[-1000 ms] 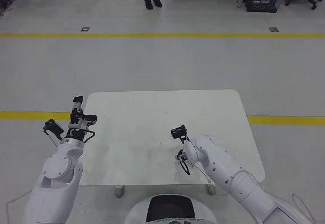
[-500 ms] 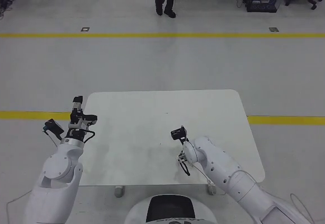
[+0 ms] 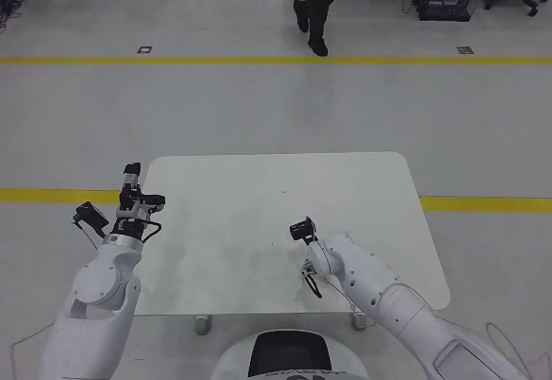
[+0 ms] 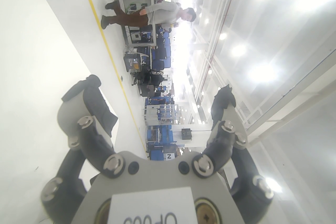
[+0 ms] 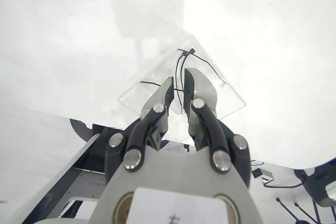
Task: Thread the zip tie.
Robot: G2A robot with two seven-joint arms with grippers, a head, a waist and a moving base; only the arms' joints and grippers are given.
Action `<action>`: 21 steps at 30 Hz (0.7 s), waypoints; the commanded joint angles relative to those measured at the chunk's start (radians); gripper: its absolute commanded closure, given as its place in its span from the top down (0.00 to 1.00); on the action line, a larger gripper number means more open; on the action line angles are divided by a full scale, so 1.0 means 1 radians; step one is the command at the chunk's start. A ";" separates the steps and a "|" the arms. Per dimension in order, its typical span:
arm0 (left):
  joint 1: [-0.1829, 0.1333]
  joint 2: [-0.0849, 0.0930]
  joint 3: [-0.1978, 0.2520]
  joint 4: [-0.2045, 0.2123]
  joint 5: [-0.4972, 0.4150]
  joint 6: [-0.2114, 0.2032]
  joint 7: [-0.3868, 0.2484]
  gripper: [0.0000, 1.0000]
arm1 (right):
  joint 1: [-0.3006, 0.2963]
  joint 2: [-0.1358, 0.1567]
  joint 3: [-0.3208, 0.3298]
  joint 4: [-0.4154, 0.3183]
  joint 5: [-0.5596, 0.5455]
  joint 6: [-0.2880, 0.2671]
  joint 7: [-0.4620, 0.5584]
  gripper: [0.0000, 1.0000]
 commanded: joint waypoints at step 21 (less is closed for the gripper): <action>0.000 0.000 0.000 0.000 0.000 0.000 0.000 1.00 | 0.027 -0.033 -0.013 0.092 -0.012 -0.002 -0.026 0.07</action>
